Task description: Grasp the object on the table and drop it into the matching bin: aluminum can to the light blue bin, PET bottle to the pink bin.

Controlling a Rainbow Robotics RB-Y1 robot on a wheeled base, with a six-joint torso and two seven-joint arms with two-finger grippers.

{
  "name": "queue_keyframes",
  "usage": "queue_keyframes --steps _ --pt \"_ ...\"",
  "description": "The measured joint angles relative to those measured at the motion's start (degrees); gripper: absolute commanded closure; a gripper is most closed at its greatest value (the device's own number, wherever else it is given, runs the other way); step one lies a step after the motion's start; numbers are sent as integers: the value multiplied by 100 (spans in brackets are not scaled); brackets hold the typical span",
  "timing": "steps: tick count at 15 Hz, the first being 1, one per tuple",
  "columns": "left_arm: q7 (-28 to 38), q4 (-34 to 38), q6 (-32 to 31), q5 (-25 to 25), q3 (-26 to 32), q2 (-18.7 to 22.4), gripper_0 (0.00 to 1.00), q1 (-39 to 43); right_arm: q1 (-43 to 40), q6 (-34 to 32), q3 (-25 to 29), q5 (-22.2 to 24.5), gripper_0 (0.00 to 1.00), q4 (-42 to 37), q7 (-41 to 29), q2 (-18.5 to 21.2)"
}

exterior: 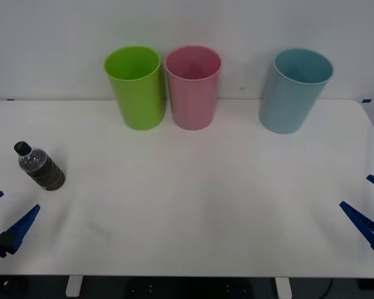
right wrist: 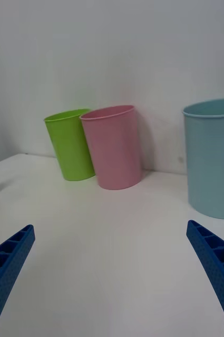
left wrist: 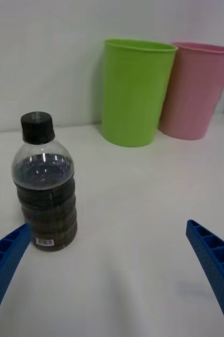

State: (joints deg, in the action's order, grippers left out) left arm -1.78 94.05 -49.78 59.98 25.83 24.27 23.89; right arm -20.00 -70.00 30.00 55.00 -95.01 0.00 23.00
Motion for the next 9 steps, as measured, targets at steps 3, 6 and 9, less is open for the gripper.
queue_keyframes --steps 3,6,9 --pt "-14 -190 403 13 -148 2 0 -75 0 0 0 0 0 0 0 0" --pt "-36 -602 486 -5 -175 0 0 -308 0 0 0 0 0 0 0 0" --pt "-75 -866 567 -18 -208 -4 0 -530 0 0 0 0 0 0 0 0"
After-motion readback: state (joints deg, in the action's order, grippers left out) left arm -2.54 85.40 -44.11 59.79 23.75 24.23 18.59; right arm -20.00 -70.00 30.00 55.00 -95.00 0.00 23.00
